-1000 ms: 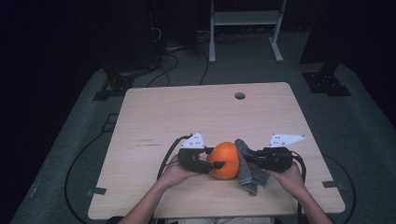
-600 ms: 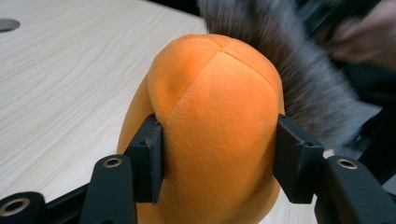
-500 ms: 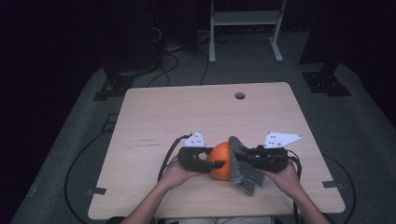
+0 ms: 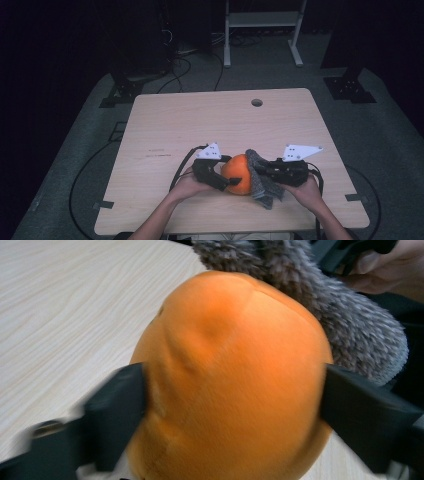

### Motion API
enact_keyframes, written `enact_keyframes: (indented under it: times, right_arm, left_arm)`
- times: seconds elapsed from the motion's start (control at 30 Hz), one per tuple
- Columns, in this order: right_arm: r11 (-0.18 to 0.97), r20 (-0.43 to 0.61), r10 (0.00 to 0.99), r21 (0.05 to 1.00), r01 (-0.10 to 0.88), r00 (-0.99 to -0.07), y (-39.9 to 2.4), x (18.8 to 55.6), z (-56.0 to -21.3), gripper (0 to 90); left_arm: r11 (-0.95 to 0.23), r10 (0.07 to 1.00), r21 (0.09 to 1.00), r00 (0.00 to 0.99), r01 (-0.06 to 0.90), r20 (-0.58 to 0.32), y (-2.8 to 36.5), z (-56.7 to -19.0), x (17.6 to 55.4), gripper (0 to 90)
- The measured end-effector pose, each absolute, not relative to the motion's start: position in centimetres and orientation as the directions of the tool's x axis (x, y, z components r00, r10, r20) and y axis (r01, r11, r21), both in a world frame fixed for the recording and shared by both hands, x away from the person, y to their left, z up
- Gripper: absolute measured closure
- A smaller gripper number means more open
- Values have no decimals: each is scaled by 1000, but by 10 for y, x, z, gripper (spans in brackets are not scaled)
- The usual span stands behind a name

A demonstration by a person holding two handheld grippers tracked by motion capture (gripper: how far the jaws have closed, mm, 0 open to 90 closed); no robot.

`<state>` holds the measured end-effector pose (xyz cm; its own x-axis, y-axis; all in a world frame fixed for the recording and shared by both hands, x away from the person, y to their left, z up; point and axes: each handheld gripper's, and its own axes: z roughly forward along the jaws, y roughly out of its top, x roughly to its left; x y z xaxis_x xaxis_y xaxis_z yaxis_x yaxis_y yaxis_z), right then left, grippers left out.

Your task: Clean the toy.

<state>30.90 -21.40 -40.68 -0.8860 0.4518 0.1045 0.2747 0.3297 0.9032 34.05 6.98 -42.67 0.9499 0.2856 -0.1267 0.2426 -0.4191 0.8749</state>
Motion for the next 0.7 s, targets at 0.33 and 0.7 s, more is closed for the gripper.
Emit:
enact_keyframes:
  times: [0.33, 0.7]
  right_arm:
    - [308, 119, 496, 902, 302, -860, -232, 308, -407, 793]
    - [340, 71, 483, 904, 262, -873, -214, 310, -406, 794]
  left_arm:
    - [-408, 340, 867, 929, 287, -147, 75, -409, 334, 432]
    - [-431, 286, 853, 941, 295, -181, 77, -416, 334, 327]
